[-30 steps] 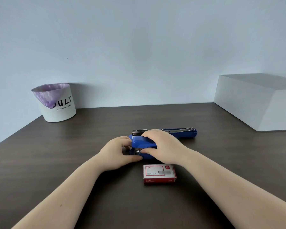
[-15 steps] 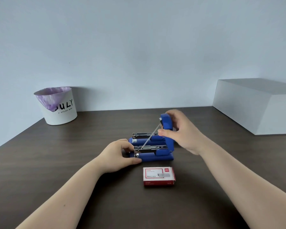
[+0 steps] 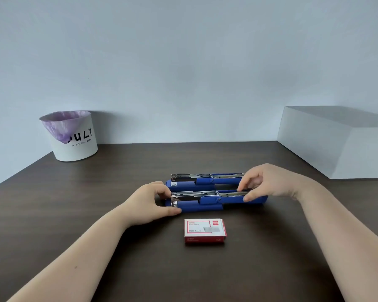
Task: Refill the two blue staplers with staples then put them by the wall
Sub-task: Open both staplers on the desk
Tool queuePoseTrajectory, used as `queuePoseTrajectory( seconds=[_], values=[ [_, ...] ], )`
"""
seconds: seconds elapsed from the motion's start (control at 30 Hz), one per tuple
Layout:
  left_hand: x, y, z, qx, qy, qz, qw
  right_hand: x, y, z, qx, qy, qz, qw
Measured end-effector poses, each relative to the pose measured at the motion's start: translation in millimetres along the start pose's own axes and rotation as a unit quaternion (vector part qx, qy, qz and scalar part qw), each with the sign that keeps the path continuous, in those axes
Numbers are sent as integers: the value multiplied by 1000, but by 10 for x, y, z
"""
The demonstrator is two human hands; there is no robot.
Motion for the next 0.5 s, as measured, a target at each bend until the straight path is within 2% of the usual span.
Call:
queuePoseTrajectory(
  seconds=[0.23, 0.37, 0.43, 0.5],
  values=[
    [93, 4, 49, -5, 4, 10, 1000, 91, -23, -35, 7, -2, 11, 1000],
    [50, 89, 86, -6, 14, 10, 1000, 237, -41, 10, -33, -29, 27, 999],
    [13, 142, 196, -41, 33, 8, 999, 307, -9, 37, -62, -31, 25, 997],
    [-43, 180, 353, -113, 51, 0, 992, 363, 36, 35, -90, -15, 23, 996]
  ],
)
Point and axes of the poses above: each hand's wrist, its own y-axis away from the middle knuckle, its own z-axis out of the back of the hand, x = y × z, the point moved 9 cm from there along -y, towards the middle knuckle, and after that the axes turned 14 degrees about y, right-handed, at the moved point
